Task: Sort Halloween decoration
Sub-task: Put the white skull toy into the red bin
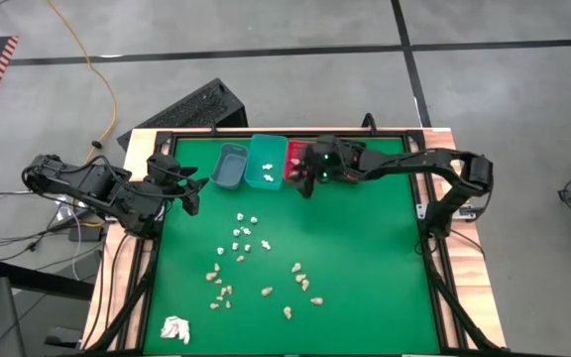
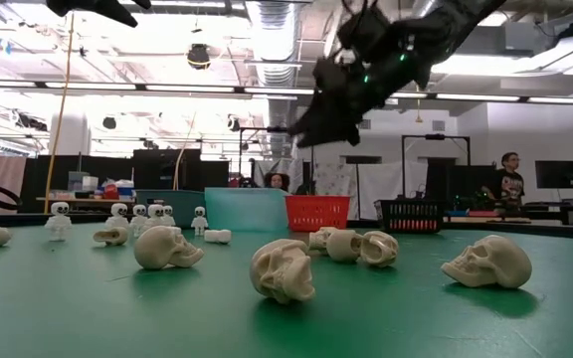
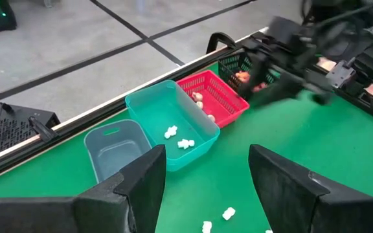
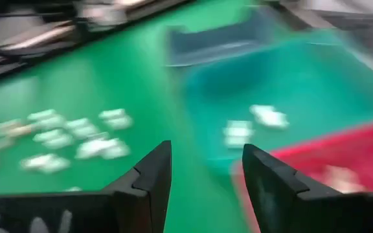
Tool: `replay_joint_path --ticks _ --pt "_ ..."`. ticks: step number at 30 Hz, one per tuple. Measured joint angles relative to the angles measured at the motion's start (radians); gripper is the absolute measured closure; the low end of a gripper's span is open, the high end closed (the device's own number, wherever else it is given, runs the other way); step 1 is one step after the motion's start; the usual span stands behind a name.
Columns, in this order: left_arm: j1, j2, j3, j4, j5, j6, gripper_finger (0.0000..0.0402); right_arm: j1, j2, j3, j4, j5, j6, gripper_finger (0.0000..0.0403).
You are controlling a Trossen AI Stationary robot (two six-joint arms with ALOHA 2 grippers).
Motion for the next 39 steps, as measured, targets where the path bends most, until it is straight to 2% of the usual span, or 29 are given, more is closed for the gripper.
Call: replay_joint_path --ticks 3,8,11,15,19,33,39 --pt "0.0 0.0 0.0 0.0 0.002 0.001 0.0191 0.09 -0.02 0.0 -0.032 -0.068 -0.012 0.0222" --pt "0.0 0.0 0.0 0.0 0.01 0.001 0.0191 0.288 -0.017 0.0 -0.092 -0.071 -0.093 0.0222" --pt "0.0 0.0 0.0 -0.001 0.01 0.001 0.0191 0.395 0.006 0.0 -0.118 -0.005 -0.115 0.0222" --pt "0.0 0.0 0.0 -0.001 0.01 0.001 0.0191 0.482 0.041 -0.001 -0.119 0.068 -0.13 0.0224" --pt "0.0 0.0 0.0 0.0 0.01 0.001 0.0191 0.526 0.091 -0.001 -0.103 0.12 -0.157 0.0227" --pt "0.0 0.0 0.0 0.0 0.022 -0.02 0.0191 0.559 0.303 -0.005 0.06 0.107 -0.17 0.0227" --pt "0.0 0.0 0.0 0.0 0.022 -0.052 0.0191 0.56 0.351 -0.096 0.188 0.114 -0.138 0.0227"
